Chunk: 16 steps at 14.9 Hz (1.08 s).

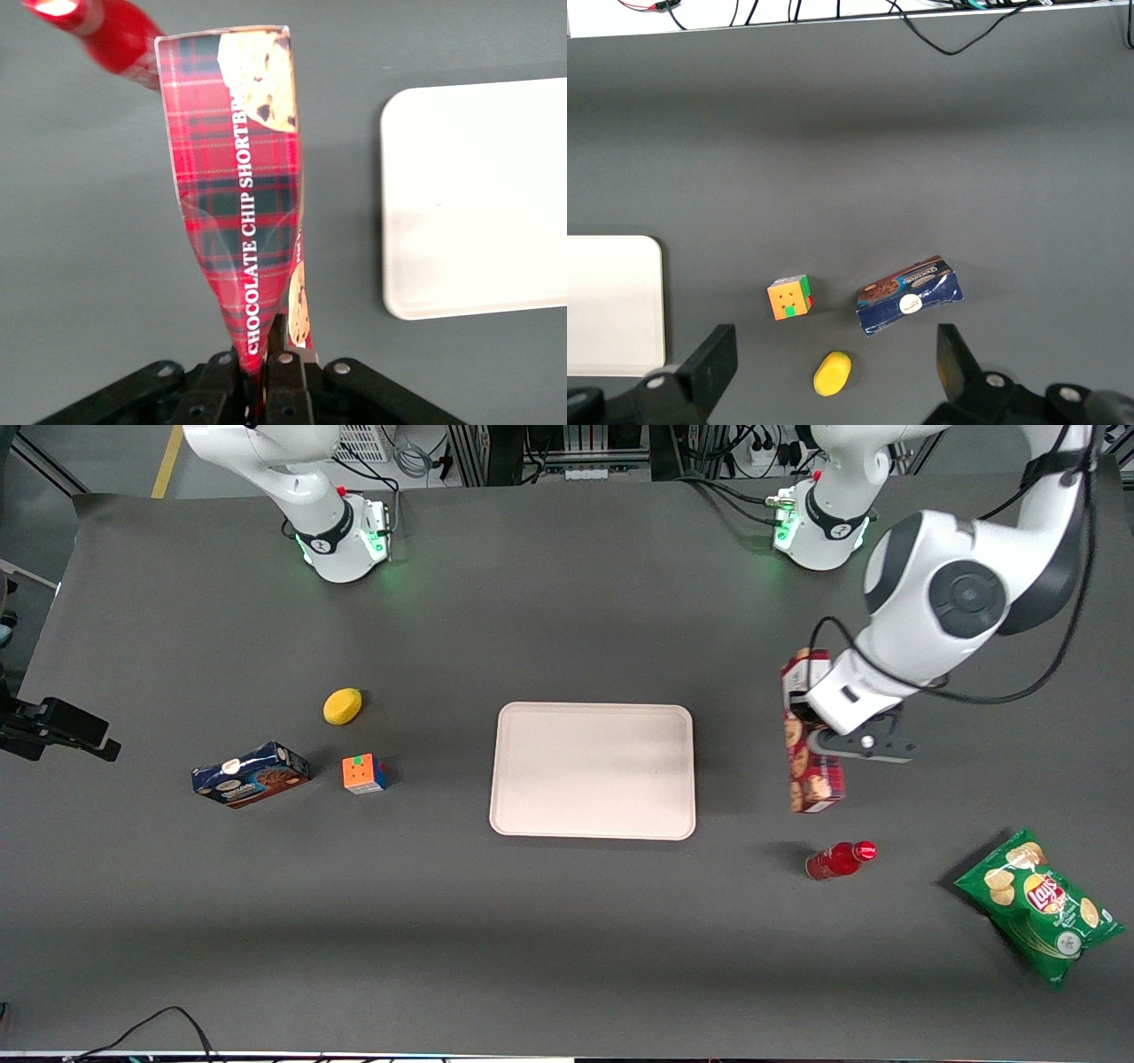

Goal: Place red cookie box on tray
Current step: 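Lift the cookie box and carry it over the white tray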

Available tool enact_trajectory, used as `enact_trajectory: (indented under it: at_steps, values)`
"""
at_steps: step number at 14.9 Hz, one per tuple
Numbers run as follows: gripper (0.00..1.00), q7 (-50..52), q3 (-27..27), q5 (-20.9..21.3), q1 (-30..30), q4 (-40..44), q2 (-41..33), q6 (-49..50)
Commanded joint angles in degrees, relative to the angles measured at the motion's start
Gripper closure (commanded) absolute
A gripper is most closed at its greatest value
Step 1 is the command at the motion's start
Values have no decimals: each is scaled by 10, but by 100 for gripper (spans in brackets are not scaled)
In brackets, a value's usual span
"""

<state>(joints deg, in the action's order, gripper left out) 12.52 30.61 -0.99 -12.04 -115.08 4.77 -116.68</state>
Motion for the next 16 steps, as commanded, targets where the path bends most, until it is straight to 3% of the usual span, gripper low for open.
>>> enact_trajectory:
  at_steps: [1,6,14,16]
  values:
    - [100,84,43,9,10,41,94,-48]
    - [100,168,55,98,53,41,179,-144]
    - [100,303,55,219,123,45,238,-177]
    - [100,334,55,233,131,45,249,-179]
